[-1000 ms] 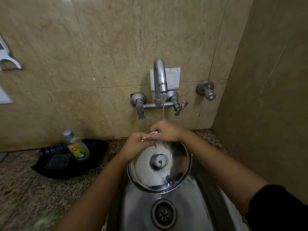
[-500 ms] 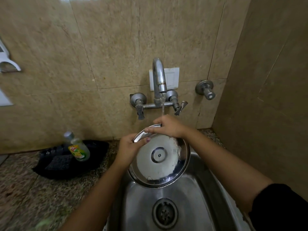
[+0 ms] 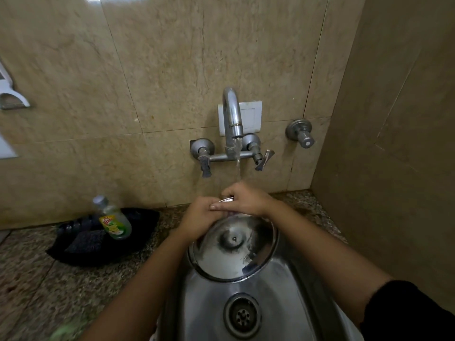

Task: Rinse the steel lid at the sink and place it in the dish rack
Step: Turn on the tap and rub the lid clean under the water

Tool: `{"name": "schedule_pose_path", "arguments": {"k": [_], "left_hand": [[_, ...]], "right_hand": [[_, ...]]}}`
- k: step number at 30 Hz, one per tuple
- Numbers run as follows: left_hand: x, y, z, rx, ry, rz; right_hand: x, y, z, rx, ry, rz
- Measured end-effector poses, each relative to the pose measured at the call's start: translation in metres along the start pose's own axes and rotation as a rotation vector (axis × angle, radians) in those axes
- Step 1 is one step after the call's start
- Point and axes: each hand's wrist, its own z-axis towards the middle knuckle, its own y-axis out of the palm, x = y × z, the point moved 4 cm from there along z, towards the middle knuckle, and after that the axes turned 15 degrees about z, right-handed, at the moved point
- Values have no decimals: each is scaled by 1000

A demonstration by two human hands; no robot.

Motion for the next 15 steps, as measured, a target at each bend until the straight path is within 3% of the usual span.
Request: {"name": "schedule_pose_path", "arguments": {"k": [7,11,15], "left_hand": [[-26,-7,-23,320,-211,-312],[-24,-10,-18,338,-228,-263],[-10,-5,-12,289,-151,-153]], "right_hand": [[31,-27,-17,243,-2,179],[6,-17,-9,197,-145,-154],[-28,11,-5,115,-463,-511]]}}
